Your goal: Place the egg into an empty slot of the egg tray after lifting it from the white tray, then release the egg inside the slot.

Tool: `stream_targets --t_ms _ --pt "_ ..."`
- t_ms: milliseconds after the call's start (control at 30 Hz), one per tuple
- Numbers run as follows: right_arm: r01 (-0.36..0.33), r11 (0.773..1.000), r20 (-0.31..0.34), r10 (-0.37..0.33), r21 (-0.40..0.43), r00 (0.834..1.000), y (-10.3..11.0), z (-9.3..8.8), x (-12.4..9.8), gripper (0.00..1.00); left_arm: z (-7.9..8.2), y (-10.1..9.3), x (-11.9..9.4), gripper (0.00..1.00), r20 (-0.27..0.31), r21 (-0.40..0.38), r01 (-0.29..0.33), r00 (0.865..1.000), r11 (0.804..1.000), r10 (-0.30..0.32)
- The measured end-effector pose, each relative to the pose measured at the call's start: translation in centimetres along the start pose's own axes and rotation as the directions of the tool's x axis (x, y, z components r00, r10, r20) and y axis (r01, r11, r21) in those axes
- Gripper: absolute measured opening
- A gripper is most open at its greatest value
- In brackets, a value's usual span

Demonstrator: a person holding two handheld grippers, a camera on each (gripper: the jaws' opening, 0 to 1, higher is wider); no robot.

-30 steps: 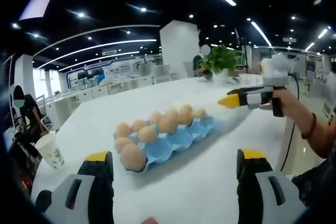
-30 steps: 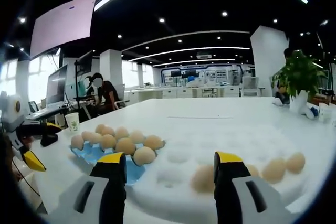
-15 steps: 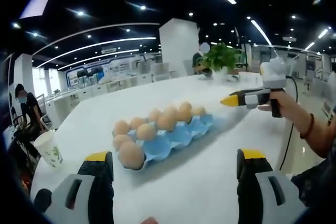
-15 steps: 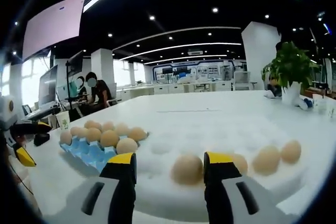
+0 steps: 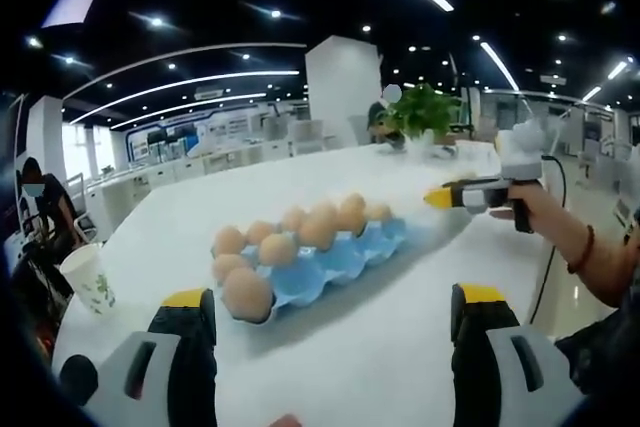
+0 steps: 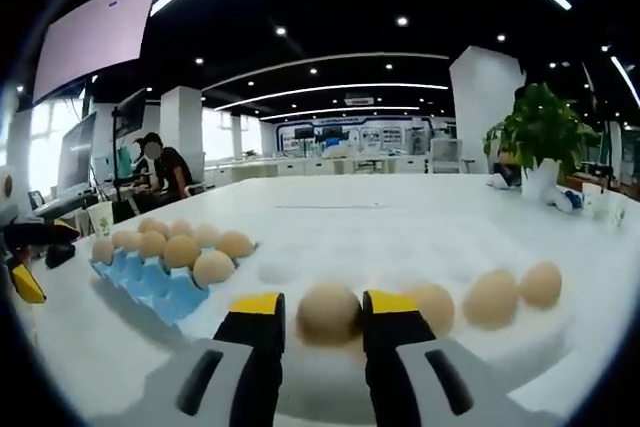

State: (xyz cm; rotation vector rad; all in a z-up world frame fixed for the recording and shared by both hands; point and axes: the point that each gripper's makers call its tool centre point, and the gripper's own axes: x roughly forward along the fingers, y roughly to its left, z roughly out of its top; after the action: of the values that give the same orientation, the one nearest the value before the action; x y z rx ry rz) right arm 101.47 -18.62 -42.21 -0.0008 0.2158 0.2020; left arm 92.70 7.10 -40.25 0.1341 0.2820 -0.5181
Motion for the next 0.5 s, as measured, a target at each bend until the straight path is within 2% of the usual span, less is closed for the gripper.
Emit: stream_targets --t_ms 167,267,500 --pt "0.026 0.998 -0.015 -0.027 -0.058 1.000 -0.03 -0.10 0.12 0.28 0.36 -0.29 -0.11 1.00 0.008 0.007 0.006 1.000 1.000 -0.007" --pt "0.043 0.999 -0.023 -0.044 -0.006 0.999 -0.29 -0.13 0.12 0.28 0.34 -0.32 -0.07 1.00 0.006 0.008 0.007 1.000 1.000 -0.007" --pt "0.084 0.996 -0.068 -0.085 -0.019 0.994 -0.39 -0.22 0.34 0.28 -0.25 -0.36 0.05 1.00 -0.010 -0.002 0.008 1.000 1.000 -0.008"
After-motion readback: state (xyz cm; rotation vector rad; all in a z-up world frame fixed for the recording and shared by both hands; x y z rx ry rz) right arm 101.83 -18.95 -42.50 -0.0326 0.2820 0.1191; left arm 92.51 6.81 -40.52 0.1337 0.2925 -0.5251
